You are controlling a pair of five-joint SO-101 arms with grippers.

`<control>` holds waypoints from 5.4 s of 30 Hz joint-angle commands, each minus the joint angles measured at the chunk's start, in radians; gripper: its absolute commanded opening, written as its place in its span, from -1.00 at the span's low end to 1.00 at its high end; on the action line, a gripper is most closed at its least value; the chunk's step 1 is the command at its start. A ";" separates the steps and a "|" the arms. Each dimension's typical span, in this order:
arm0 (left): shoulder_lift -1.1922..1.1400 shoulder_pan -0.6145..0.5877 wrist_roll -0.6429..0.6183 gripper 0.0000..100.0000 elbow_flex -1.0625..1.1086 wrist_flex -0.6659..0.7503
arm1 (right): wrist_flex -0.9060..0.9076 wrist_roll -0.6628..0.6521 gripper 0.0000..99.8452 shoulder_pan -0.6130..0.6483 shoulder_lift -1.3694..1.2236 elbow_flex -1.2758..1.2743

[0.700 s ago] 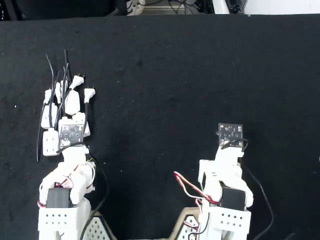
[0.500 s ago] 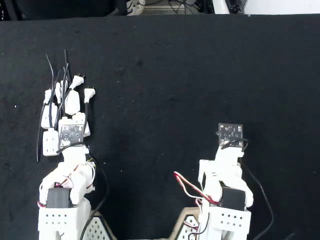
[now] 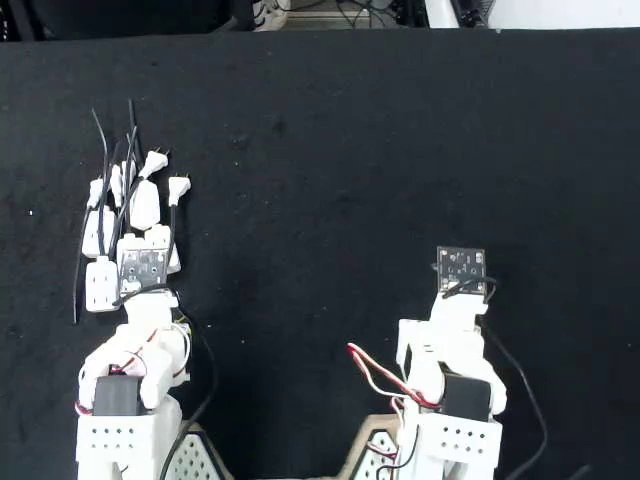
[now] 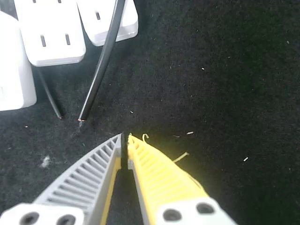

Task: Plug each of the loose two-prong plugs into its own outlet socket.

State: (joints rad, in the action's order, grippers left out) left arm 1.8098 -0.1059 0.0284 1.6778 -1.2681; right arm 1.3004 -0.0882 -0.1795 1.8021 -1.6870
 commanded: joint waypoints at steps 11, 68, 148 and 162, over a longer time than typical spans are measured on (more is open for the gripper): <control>0.008 0.007 -0.002 -0.94 0.022 -0.002 | 0.008 0.000 -0.98 -0.012 0.091 0.002; 0.009 -0.185 0.170 -0.60 -0.076 0.216 | 0.008 0.000 -0.98 -0.011 0.091 0.002; -1.567 -0.166 -0.014 -0.60 -1.218 0.270 | -0.250 -0.321 -0.97 0.124 0.027 0.521; -1.565 -0.331 -0.002 -0.60 -1.193 0.187 | -0.339 -0.077 -0.97 0.552 -0.760 0.799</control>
State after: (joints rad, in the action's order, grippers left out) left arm 0.2202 -0.4066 0.0238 0.5209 -1.0579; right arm 1.0625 -0.1910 0.2931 1.1807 -0.9076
